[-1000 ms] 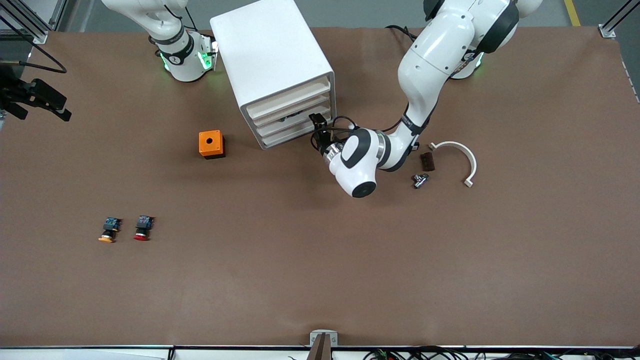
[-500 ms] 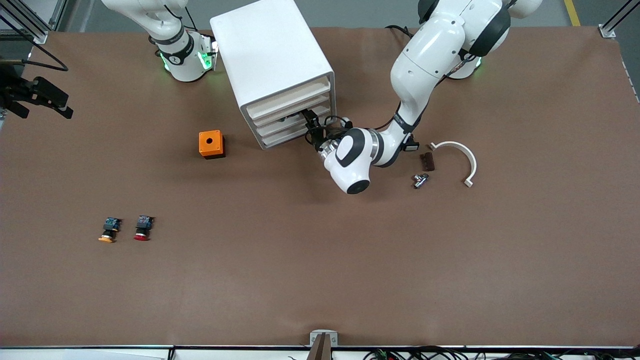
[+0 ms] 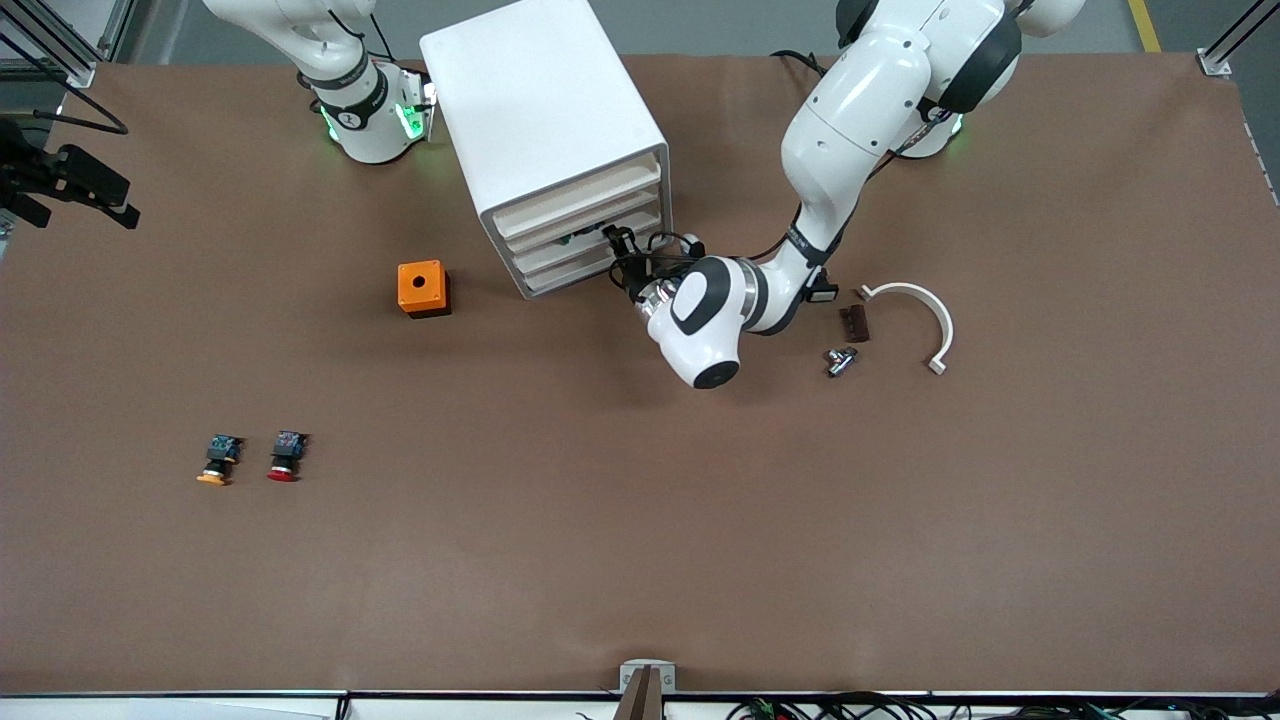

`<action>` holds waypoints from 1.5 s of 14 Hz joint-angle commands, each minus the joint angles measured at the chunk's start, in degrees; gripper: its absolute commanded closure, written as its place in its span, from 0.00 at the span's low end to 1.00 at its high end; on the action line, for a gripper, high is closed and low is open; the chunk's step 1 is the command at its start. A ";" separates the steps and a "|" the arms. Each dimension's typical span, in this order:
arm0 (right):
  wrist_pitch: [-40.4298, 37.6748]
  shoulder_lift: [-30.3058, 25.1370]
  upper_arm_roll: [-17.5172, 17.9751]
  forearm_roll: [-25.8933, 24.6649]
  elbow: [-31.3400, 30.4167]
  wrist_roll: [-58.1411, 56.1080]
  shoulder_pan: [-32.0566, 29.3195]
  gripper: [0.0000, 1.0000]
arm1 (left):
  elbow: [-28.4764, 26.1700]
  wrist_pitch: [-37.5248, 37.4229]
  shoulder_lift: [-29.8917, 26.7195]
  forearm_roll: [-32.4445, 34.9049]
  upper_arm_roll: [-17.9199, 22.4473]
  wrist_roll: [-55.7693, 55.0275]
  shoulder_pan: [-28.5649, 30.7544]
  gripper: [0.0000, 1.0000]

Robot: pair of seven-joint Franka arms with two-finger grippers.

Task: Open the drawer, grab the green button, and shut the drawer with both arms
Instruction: 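Pull the drawer open with the left gripper while the right gripper approaches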

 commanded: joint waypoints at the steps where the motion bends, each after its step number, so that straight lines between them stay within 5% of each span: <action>1: -0.28 5.05 0.15 -4.00 2.49 -0.86 0.43 0.00 | 1.88 -2.59 0.02 0.06 0.77 -0.82 1.40 1.00; 5: 3.24 9.36 0.24 -7.10 3.37 -0.96 2.20 0.00 | 5.74 -3.66 0.37 0.24 1.03 -0.12 5.80 1.00; 11: 3.24 15.79 0.24 -7.54 4.87 3.84 2.37 0.00 | 7.95 -3.05 0.46 0.32 6.56 7.17 6.42 0.94; 13: 2.36 15.61 0.42 -5.45 3.65 16.92 6.04 0.00 | 7.86 -2.51 0.46 0.24 6.48 8.84 7.39 0.63; 14: 2.53 15.61 0.42 -2.65 3.12 20.54 7.19 0.00 | 7.86 -2.51 0.20 0.24 6.57 8.85 7.83 0.41; 16: 3.23 15.61 0.33 4.21 2.67 29.67 8.95 0.00 | 7.86 -2.60 -0.24 0.50 6.65 8.93 8.27 0.12; 19: 8.05 15.00 0.42 5.03 -1.26 44.34 16.75 0.00 | 8.64 -2.78 -1.12 0.59 10.77 8.93 8.36 0.01; 21: 17.24 12.63 0.42 5.29 -9.59 57.24 24.22 0.00 | 11.63 -2.78 -1.12 0.85 14.46 8.93 8.36 0.01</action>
